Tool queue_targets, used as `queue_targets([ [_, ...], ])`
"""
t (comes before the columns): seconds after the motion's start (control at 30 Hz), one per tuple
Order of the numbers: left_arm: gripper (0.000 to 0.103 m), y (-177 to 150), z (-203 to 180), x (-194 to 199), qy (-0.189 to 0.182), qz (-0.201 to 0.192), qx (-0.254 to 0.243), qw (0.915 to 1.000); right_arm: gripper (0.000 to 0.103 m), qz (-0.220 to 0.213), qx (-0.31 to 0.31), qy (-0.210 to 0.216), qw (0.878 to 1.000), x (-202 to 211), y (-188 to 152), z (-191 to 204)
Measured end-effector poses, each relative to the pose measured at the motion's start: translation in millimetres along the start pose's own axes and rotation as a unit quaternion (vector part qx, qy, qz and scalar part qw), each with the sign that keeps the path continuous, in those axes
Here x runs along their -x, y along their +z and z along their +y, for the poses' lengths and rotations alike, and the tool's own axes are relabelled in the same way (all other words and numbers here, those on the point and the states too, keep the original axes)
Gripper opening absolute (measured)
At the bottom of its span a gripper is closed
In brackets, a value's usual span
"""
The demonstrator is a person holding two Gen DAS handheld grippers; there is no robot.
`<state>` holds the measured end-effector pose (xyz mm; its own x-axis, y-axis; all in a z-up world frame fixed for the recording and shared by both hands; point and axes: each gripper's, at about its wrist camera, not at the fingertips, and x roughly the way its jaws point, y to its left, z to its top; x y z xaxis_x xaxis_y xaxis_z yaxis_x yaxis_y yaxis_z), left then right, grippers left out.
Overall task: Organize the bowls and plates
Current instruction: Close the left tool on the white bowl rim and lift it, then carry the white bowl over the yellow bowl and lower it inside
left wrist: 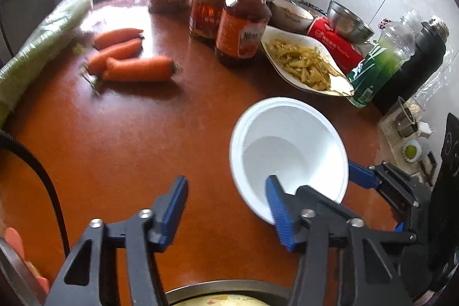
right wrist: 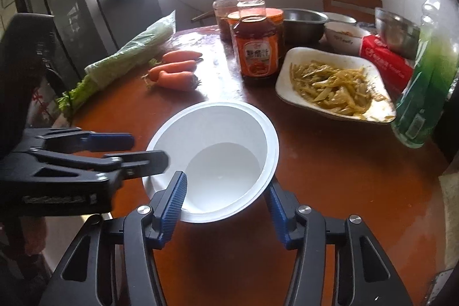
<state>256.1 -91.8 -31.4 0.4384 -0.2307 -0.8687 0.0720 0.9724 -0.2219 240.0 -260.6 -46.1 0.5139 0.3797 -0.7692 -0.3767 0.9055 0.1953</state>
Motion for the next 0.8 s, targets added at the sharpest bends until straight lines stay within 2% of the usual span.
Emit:
queue_targets([
  [0.17,0.029,-3.9,-4.2,-5.4,-0.029,0.018,-0.005,0.9994,0.054,0.002,0.007,0.012,1.0,-2.0,-0.8,9.1],
  [0.8,0.028,-16.6,-7.4,63.0,-0.011,-0.051,-0.027,0.9982,0.053,-0.039,0.034,0.007,0.999,37.4,5.6,45.5],
])
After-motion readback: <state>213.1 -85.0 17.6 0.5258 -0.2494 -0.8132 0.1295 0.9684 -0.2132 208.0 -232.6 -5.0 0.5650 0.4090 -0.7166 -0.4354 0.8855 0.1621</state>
